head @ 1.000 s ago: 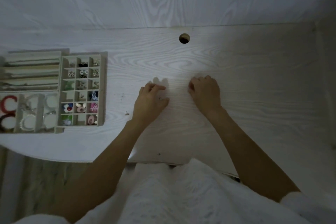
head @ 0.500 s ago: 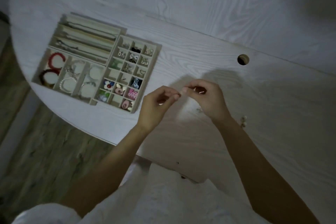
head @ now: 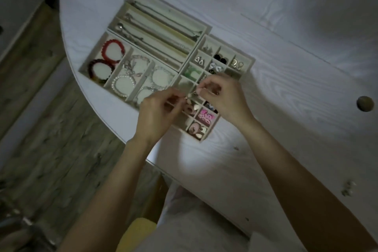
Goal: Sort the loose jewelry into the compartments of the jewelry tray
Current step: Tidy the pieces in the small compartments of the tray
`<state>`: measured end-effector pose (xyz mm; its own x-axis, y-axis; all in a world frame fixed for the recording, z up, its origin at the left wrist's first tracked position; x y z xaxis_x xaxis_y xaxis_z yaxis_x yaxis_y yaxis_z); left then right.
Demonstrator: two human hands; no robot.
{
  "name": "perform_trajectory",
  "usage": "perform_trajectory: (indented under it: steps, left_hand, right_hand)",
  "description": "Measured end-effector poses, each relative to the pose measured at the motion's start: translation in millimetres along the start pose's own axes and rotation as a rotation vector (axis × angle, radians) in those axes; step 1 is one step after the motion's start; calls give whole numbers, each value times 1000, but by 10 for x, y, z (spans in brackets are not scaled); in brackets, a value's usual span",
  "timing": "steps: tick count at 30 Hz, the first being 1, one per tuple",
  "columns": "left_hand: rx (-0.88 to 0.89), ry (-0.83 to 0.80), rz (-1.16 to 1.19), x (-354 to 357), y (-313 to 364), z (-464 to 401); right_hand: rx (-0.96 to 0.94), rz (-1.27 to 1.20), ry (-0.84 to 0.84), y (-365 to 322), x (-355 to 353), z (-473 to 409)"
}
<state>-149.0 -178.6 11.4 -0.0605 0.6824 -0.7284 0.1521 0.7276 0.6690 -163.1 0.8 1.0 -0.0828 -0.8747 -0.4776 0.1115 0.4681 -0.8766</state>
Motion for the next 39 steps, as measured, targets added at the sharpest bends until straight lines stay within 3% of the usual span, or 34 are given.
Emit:
perform_trajectory:
  steps: [5, 10, 18, 25, 30, 34, 39]
  left_hand:
    - [23, 102, -40, -27, -204, -240]
    - [116, 89, -156, 107, -257, -352]
    - [129, 60, -117, -82, -315, -344]
    - [155, -8, -218, -44, -336, -401]
    - [83, -9, -291, 51, -324, -447]
    - [31, 12, -305, 82, -322, -475]
    - [-25, 41, -312, 115, -291, -471]
  right_hand:
    - [-99, 182, 131, 1, 300, -229]
    - [-210, 404, 203, 5, 462, -235]
    - [-276, 326, 171, 42, 321, -188]
    - [-395, 495, 11, -9, 434, -222]
    - [-353, 596, 18, -107, 519, -322]
    - [-443, 719, 45, -161, 600, -365]
    - [-374, 639, 114, -123, 579, -315]
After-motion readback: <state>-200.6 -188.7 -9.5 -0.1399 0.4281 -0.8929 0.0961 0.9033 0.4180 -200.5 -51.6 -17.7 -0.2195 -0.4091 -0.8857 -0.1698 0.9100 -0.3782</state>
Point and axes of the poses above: each hand's wrist, its own z-axis away from the middle knuckle, its own x-axis out of the palm, y = z × x, the point moved 2 cm from there along -z, towards the middle knuckle, and after that the axes turned 11 degrees about y, right-handed, at the moved point
